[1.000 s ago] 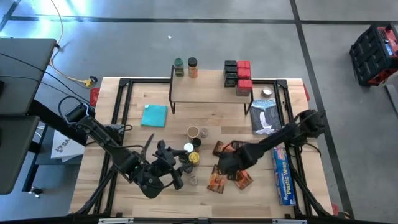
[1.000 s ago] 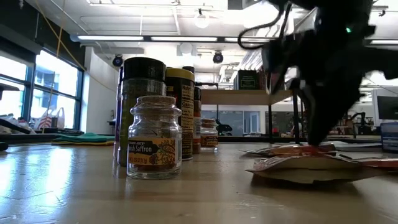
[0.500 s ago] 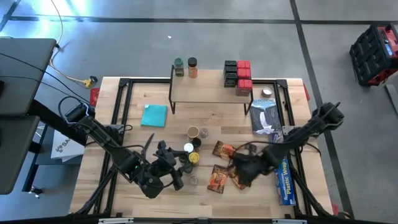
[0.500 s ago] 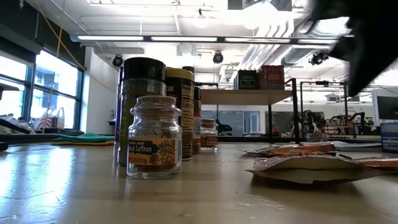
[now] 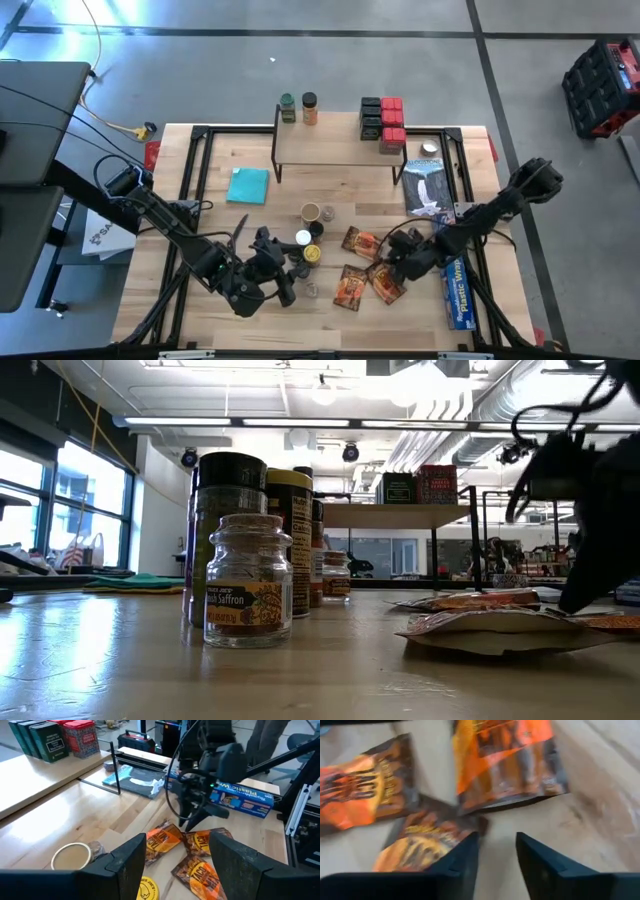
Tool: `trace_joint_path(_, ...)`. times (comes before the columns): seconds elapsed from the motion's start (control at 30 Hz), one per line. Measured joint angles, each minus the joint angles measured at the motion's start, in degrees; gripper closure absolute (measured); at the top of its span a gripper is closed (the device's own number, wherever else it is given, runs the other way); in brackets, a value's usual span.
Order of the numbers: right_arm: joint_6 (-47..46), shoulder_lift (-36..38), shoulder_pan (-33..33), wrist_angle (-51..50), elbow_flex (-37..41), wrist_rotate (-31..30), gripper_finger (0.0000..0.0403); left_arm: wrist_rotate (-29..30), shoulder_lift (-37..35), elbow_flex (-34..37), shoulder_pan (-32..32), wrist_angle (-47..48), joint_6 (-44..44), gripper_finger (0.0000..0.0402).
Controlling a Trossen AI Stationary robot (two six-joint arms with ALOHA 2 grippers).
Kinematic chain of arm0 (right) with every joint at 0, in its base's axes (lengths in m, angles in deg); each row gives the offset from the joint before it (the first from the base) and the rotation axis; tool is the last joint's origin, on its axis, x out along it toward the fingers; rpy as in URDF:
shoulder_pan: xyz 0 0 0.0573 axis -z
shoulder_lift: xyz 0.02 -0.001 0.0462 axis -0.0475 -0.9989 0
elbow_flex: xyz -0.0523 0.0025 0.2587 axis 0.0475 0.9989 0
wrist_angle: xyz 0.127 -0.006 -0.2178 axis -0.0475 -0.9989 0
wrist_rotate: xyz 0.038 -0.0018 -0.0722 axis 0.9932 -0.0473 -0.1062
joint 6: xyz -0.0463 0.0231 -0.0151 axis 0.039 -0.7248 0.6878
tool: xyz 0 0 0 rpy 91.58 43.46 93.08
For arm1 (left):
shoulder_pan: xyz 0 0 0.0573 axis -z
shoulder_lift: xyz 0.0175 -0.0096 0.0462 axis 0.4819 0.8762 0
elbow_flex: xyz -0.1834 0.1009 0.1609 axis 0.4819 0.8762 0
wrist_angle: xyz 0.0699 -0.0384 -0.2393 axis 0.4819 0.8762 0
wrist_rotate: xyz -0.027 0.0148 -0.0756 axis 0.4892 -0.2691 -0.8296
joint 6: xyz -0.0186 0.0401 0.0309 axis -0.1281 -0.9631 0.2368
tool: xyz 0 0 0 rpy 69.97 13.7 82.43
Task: Shelf spices
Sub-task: Put the orange seasoning pack on the shelf
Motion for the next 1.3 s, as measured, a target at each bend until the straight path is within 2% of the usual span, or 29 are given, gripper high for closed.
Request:
trace_joint_path(0.1, 5.0, 0.1, 0.5, 8.8, 3.6, -0.3, 0.0245, -0.1, 0.0, 0.0, -0.3, 0.0, 0.0, 0.0191)
trace_joint_path(0.23, 13.1, -0.3, 0.2, 18.8, 7.2, 0.7, 0.0236, -0.3, 0.0, 0.0, -1.0, 0.2, -0.2, 0.0191)
trace_joint_path(0.47, 20.0, -5.1, 0.1, 22.8, 7.7, -0.6, 0.0241, -2.3, 0.0, 0.0, -2.9, 1.3, -1.0, 0.0191)
trace_joint_path(0.6, 22.9, -7.6, -1.0, 25.1, 7.7, -1.5, 0.027, -4.4, 0.0, 0.0, -3.6, 1.4, -1.2, 0.0191)
trace_joint_path(0.87, 20.5, -8.2, -2.4, 24.4, 7.6, -3.0, 0.039, -4.4, 0.0, 0.0, -3.7, 1.4, -1.6, 0.0191)
trace_joint_path(1.03, 19.9, -3.4, -2.5, 20.1, 5.6, -0.9, 0.0399, -4.4, 0.0, 0.0, -3.7, 1.3, -1.6, 0.0191)
trace_joint_path(1.13, 21.1, 0.9, -3.2, 15.2, 1.2, -1.0, 0.0401, -3.8, 0.0, 0.0, -3.7, 1.1, -1.7, 0.0191)
trace_joint_path(1.3, 24.8, 5.0, -5.3, 0.2, -8.8, -7.6, 0.0402, -0.7, 0.4, 0.0, -3.7, -0.7, -4.3, 0.0191)
